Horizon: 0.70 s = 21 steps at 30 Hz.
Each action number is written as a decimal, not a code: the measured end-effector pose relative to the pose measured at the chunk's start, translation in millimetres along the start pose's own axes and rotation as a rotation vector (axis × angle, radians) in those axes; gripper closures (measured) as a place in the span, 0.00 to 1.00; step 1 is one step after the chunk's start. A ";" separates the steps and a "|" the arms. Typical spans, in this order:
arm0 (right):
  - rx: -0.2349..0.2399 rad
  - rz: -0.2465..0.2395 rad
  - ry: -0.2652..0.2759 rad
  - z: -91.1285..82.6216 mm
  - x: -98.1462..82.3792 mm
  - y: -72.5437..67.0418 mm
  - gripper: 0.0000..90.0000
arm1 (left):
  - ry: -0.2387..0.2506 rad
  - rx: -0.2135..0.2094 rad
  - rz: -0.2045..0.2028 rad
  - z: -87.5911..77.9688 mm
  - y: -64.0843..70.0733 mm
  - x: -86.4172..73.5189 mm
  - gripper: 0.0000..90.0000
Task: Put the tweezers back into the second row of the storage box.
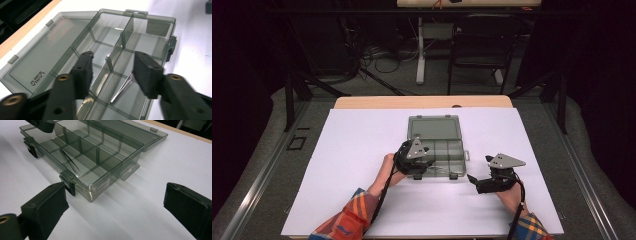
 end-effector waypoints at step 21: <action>0.008 -0.002 -0.001 0.5 -1.0 -0.2 0.04 | 0.015 -0.029 0.004 -20.6 2.3 -4.9 0.16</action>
Point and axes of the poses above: each handheld gripper's, and its own axes: z roughly forward along the jaws, x roughly out of its top, y roughly to its right, the point moved 10 cm from there along z, roughly forward along the jaws, and after that the axes turned 1 degree about -x, right-handed, at the moved point
